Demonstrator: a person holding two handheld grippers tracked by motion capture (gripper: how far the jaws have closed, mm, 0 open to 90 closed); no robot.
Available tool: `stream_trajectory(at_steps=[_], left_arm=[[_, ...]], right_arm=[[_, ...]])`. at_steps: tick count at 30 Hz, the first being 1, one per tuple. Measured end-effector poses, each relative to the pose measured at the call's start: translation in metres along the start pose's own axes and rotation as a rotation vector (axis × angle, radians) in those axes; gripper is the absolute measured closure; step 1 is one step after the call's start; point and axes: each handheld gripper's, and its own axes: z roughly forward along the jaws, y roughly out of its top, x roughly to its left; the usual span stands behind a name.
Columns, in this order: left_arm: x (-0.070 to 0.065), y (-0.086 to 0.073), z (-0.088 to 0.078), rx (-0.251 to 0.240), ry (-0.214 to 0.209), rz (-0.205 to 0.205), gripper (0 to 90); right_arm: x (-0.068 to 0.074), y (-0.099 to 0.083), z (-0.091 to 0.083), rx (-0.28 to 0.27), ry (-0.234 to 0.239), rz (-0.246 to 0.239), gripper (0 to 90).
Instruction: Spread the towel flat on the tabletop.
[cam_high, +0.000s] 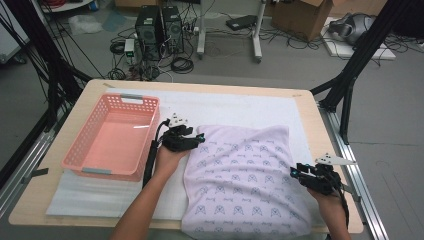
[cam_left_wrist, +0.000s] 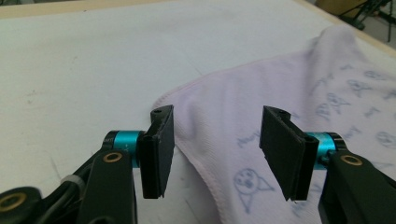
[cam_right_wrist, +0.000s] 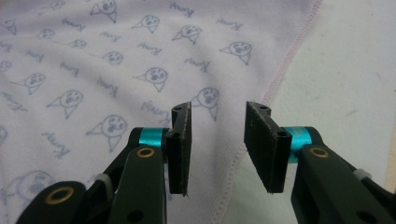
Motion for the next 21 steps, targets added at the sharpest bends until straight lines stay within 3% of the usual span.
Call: stream_trajectory(at_steps=[3,5,6,12,13,15,18,19,21], left_arm=[[0.007,0.005,0.012,0.036,0.038,0.013,46.4],[0.013,0.007,0.018,0.037,0.061,-0.013,46.9],[0.016,0.007,0.022,0.060,0.068,-0.025,47.2],[0.016,0.006,0.041,0.156,0.076,0.010,48.5],[0.014,0.005,0.043,0.173,0.071,0.033,52.1],[0.010,0.004,0.047,0.183,0.108,0.085,58.6],[0.010,0.004,0.049,0.167,0.100,0.083,81.7],[0.010,0.004,0.049,0.160,0.128,0.083,86.0],[0.017,0.006,0.045,0.150,0.224,0.080,86.9]], right_arm=[[-0.003,0.001,0.001,-0.002,0.005,0.002,59.8],[-0.004,0.001,0.002,-0.005,0.002,0.008,58.9],[-0.004,0.001,0.002,-0.008,0.004,0.011,58.9],[-0.003,0.001,0.003,-0.002,0.008,0.011,58.8],[-0.003,0.001,0.003,-0.006,0.007,0.006,58.9],[-0.004,0.001,0.003,-0.006,0.007,0.014,58.8],[-0.004,0.001,0.003,-0.005,0.004,0.012,58.8],[-0.004,0.001,0.004,-0.006,0.005,0.011,58.8],[-0.004,0.001,0.004,-0.004,0.009,0.012,58.8]])
